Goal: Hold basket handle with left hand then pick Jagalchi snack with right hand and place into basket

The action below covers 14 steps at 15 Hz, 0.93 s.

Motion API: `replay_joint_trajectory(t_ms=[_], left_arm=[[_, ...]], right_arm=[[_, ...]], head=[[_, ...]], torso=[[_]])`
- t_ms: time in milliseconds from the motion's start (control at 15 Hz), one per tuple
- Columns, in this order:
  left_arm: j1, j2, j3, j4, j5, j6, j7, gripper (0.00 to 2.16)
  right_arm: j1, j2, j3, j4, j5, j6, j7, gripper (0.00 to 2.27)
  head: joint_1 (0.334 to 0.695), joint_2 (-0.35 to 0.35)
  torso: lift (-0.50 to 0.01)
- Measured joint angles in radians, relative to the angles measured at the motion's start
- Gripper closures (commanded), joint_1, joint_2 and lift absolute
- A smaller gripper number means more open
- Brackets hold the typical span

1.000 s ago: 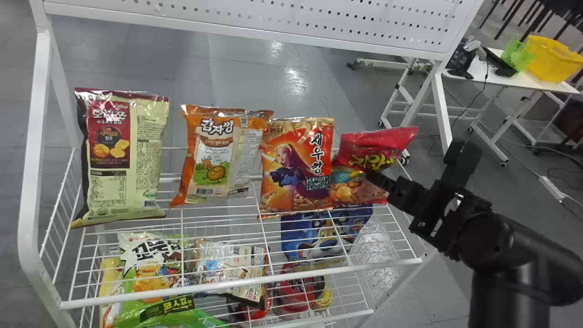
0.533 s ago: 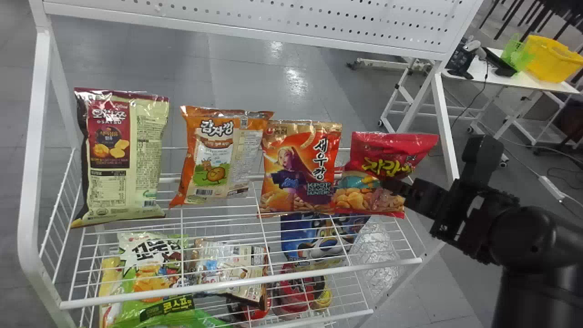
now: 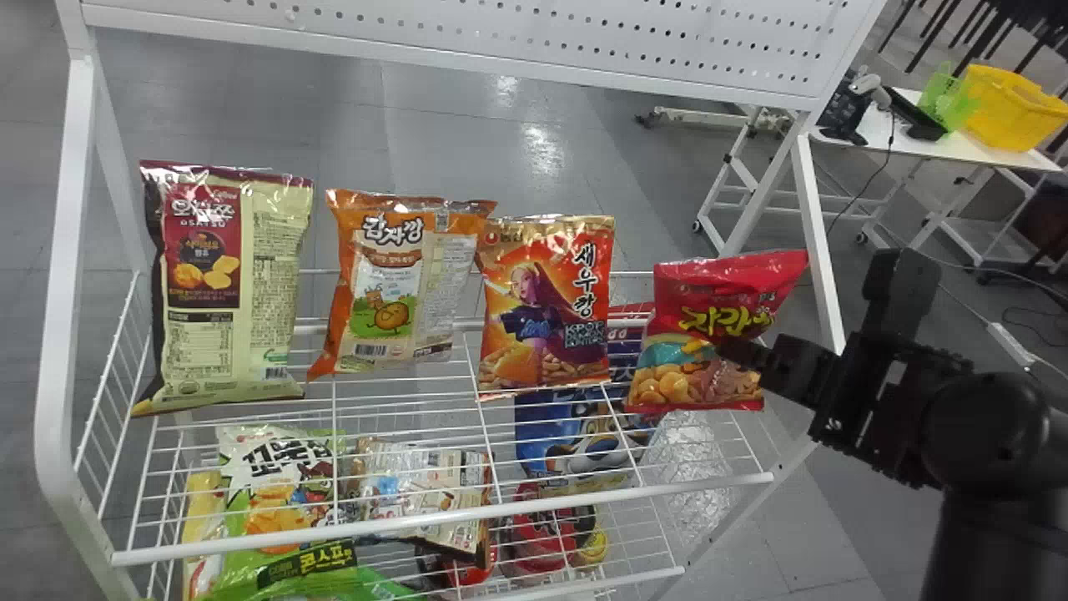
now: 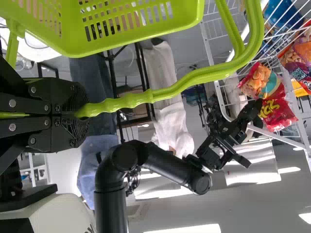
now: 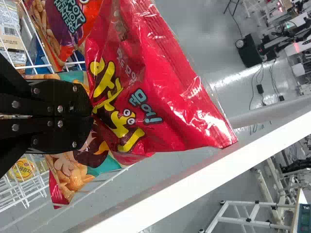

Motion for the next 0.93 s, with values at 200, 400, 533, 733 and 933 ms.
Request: replay_joint_trajectory(t_ms=[200,400,533,733,933], left_arm=[[-0.003,0.002,0.000,0.000,0.000,0.001,0.000,2.15],[-0.006,0.001,0.000,-0.001,0.000,0.002,0.000,2.15],[-0.007,0.001,0.000,-0.001,0.000,0.002,0.000,2.15],[-0.008,0.000,0.001,-0.002,0.000,0.002,0.000,2.15],[-0.008,-0.002,0.006,-0.001,0.000,0.003,0.000,2.15]], right_arm=[[-0.007,-0.004,-0.015,-0.015,-0.029,0.073,0.000,2.24],[-0.031,-0.014,-0.020,-0.041,-0.077,0.159,-0.001,2.24],[-0.049,-0.017,-0.022,-0.051,-0.105,0.166,-0.006,2.24],[-0.064,-0.018,-0.020,-0.059,-0.140,0.167,-0.021,2.24],[-0.068,-0.018,-0.026,-0.099,-0.197,0.167,-0.040,2.24]], head=[[0.695,-0.350],[0.695,-0.350],[0.695,-0.350],[0.695,-0.350],[0.695,-0.350]], torso=[[-0.009],[-0.009],[-0.009],[-0.009],[-0.009]])
